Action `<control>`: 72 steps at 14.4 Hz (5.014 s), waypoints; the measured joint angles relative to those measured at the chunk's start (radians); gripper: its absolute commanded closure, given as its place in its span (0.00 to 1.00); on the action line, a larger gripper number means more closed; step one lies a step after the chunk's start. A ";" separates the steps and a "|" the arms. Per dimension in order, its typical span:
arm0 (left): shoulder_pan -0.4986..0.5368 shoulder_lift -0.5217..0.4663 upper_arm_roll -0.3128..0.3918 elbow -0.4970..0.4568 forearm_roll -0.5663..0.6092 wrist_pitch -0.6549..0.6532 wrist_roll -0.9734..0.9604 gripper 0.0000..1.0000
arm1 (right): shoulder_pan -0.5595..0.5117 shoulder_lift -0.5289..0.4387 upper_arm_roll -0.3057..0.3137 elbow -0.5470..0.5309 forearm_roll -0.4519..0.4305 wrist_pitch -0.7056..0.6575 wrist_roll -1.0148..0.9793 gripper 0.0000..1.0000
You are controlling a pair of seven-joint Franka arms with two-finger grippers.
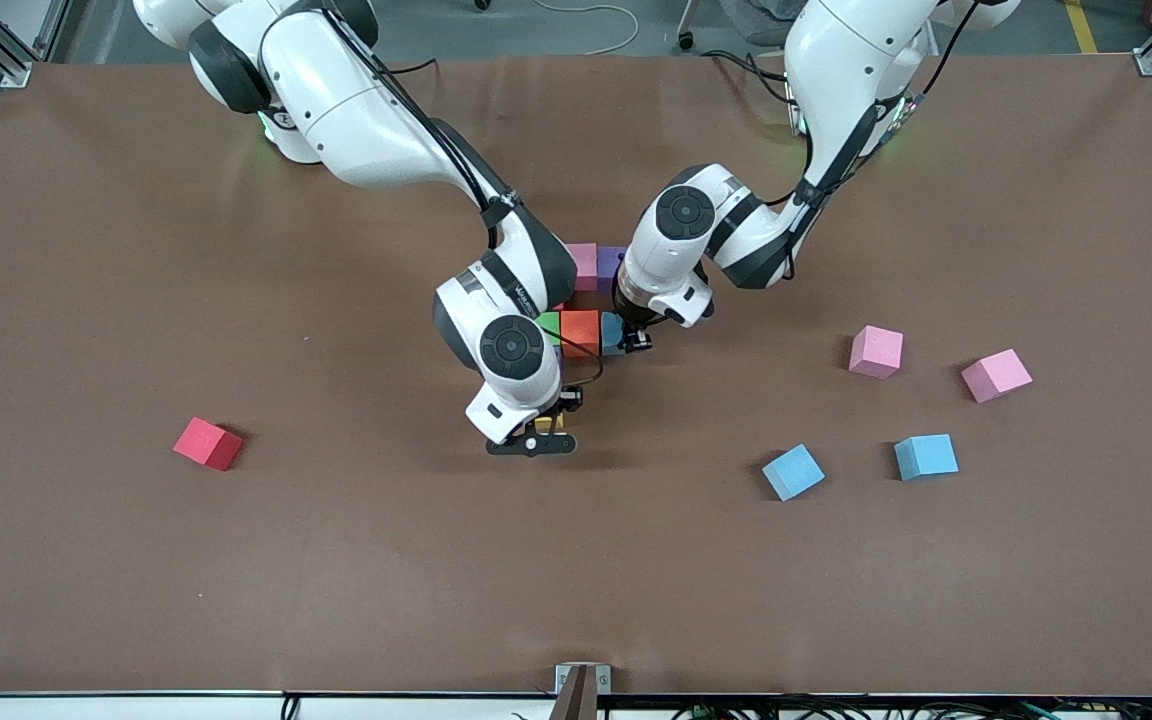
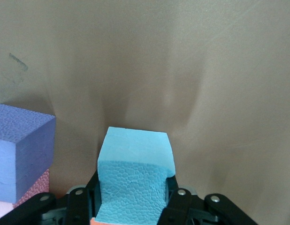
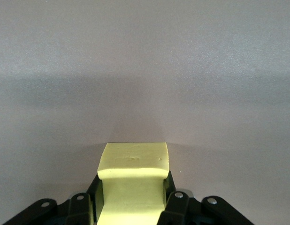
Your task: Arrange 11 blocks into digit 3
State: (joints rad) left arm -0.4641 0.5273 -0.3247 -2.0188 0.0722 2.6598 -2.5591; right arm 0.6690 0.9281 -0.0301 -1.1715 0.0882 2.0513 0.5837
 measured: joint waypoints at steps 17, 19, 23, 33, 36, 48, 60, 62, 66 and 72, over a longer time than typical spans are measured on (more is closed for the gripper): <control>0.000 -0.020 0.002 0.026 0.000 -0.013 0.004 0.00 | 0.002 0.001 -0.002 0.001 -0.008 0.000 0.001 0.00; 0.006 -0.055 0.002 0.056 0.004 -0.077 0.017 0.00 | 0.002 0.001 -0.005 0.001 -0.011 0.000 0.001 0.00; 0.037 -0.100 0.013 0.185 0.005 -0.273 0.151 0.00 | 0.002 0.001 -0.014 0.003 -0.031 -0.022 0.001 0.00; 0.247 0.076 0.023 0.551 0.006 -0.519 0.958 0.00 | 0.007 0.001 -0.015 0.008 -0.032 -0.011 0.050 0.00; 0.310 0.155 0.025 0.642 0.006 -0.571 1.270 0.00 | 0.018 0.002 -0.015 0.008 -0.032 0.008 0.071 0.00; 0.397 0.336 0.046 0.748 -0.003 -0.585 1.752 0.00 | 0.029 0.015 -0.014 0.010 -0.032 0.037 0.086 0.00; 0.399 0.368 0.084 0.750 -0.006 -0.614 1.810 0.06 | 0.029 0.015 -0.012 0.019 -0.031 0.035 0.100 0.00; 0.399 0.377 0.084 0.750 -0.015 -0.614 1.812 0.24 | 0.024 0.013 -0.001 0.034 -0.031 0.012 0.101 0.00; 0.390 0.387 0.082 0.753 -0.018 -0.613 1.808 0.62 | -0.001 -0.017 0.005 0.060 -0.023 -0.076 0.084 0.00; 0.305 0.358 0.047 0.780 -0.021 -0.613 1.528 0.84 | -0.087 -0.077 0.007 0.069 -0.012 -0.196 -0.055 0.00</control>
State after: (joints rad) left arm -0.1590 0.8852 -0.2778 -1.2387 0.0515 2.0470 -1.0313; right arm 0.5823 0.8512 -0.0236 -1.1020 0.0757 1.8551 0.5288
